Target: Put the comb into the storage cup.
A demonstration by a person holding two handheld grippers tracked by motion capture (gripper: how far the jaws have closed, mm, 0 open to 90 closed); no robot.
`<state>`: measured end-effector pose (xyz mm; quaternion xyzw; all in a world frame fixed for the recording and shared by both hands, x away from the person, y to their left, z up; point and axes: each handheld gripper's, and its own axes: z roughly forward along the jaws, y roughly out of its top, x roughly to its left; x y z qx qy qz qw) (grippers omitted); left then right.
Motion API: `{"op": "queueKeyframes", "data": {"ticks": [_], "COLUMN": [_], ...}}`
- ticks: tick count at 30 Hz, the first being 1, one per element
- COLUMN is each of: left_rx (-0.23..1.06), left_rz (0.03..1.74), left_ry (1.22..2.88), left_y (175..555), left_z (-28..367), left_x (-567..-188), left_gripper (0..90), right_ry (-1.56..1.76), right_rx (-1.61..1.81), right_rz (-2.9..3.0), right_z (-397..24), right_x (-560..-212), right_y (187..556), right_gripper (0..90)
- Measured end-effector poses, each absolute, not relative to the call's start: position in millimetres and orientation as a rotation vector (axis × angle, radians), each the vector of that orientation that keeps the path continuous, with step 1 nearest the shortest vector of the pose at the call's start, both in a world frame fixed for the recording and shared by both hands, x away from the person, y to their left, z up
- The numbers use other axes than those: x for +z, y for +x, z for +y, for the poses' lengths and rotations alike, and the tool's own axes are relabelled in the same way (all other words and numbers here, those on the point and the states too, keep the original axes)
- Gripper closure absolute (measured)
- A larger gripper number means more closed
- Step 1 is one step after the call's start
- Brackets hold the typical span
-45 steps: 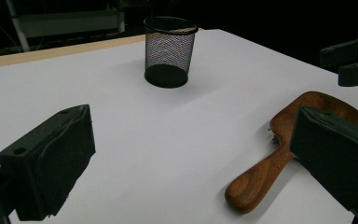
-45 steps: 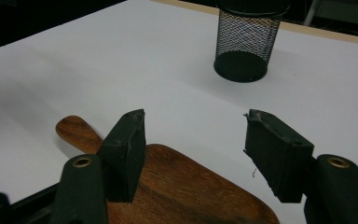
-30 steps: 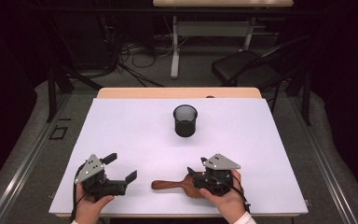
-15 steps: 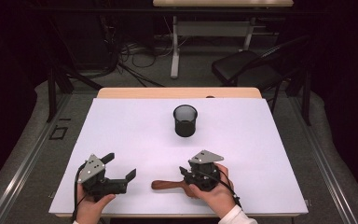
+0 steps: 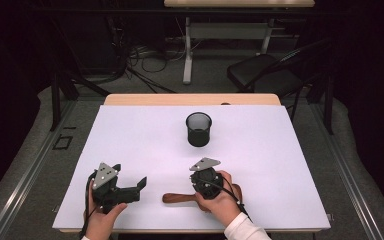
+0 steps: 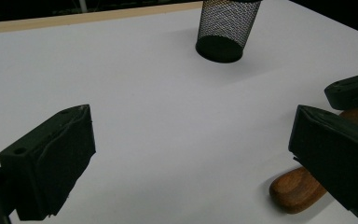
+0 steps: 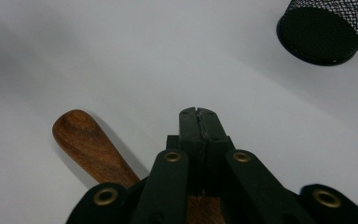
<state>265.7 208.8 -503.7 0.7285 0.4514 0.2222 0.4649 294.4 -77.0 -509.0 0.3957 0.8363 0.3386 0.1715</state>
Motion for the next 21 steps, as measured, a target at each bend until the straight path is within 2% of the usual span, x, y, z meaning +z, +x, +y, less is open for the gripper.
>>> {"op": "queueKeyframes", "data": {"ticks": [12, 21], "left_rx": [0.574, 0.582], "left_rz": [1.149, 1.158], "left_ry": [1.822, 1.842], "left_y": [270.5, 269.7], "left_z": [207.3, 210.0], "left_x": [-508.4, -510.9], "left_gripper": [0.4, 1.7], "right_ry": [1.084, 1.027], "right_rx": [0.832, 0.764], "right_rz": [2.516, 2.555], "right_z": [-49.3, -35.3], "right_x": [-522.5, -528.8], "right_y": [307.7, 304.4], "right_gripper": [90.0, 90.0]}}
